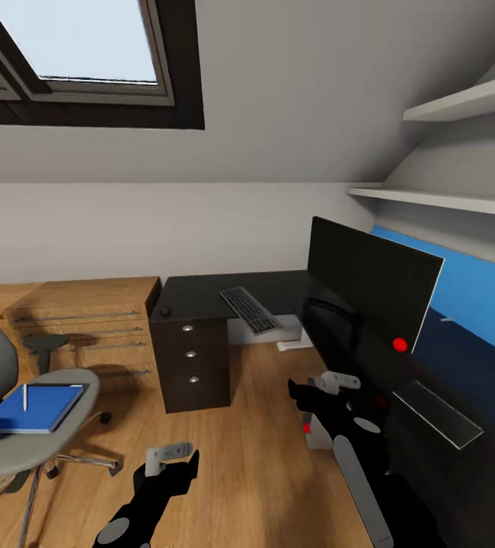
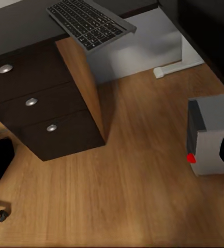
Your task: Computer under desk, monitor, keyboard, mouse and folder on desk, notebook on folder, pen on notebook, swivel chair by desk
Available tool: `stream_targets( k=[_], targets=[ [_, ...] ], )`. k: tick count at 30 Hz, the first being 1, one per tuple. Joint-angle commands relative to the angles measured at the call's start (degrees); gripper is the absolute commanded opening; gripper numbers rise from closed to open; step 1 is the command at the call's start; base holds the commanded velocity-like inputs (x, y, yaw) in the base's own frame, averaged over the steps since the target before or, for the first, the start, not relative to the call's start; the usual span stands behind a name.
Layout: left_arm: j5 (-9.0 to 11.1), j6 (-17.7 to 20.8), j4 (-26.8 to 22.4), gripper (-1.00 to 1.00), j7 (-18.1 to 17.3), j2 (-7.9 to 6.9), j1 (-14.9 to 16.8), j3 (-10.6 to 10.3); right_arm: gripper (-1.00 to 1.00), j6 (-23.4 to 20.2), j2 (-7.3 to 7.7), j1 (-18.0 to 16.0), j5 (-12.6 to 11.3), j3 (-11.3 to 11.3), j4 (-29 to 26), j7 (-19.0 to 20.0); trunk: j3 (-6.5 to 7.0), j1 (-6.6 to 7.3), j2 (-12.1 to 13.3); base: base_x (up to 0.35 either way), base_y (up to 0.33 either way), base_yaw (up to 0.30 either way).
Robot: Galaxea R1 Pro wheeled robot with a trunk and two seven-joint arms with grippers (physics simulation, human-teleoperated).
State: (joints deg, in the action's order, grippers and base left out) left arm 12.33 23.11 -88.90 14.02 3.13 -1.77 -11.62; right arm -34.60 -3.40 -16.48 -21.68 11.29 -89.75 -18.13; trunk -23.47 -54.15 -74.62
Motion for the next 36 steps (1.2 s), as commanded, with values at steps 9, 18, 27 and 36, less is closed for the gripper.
stream_targets(
  k=[9, 18, 27, 36],
  targets=[
    [0.65, 0.18, -0.04, 1.00, 0.48, -0.05, 0.01, 1.07, 1.00, -0.16, 0.32, -0.04, -0.42, 0.02, -0.07, -0.43, -0.05, 0.03, -0.04, -0.305, -0.138, 0.000],
    [0.60, 0.12, -0.04, 1.00, 0.48, -0.05, 0.01, 1.51, 1.00, -0.12, 0.66, -0.04, 0.83, -0.09, 0.05, -0.55, -0.05, 0.03, -0.04, -0.197, -0.278, 0.000],
    [0.59, 0.07, -0.04, 1.00, 0.48, -0.05, 0.01, 1.59, 1.00, 0.85, 0.86, -0.09, 5.80, -0.96, 2.10, -0.53, -0.05, 0.03, -0.04, -0.079, -0.325, 0.000],
    [0.58, -0.20, -0.04, 1.00, 6.28, 0.01, 0.01, 1.42, 1.00, 5.96, 4.27, -1.57, 6.96, -2.90, 10.08, -0.32, -0.05, 0.03, -0.04, -0.002, -0.342, 0.000]
  ],
)
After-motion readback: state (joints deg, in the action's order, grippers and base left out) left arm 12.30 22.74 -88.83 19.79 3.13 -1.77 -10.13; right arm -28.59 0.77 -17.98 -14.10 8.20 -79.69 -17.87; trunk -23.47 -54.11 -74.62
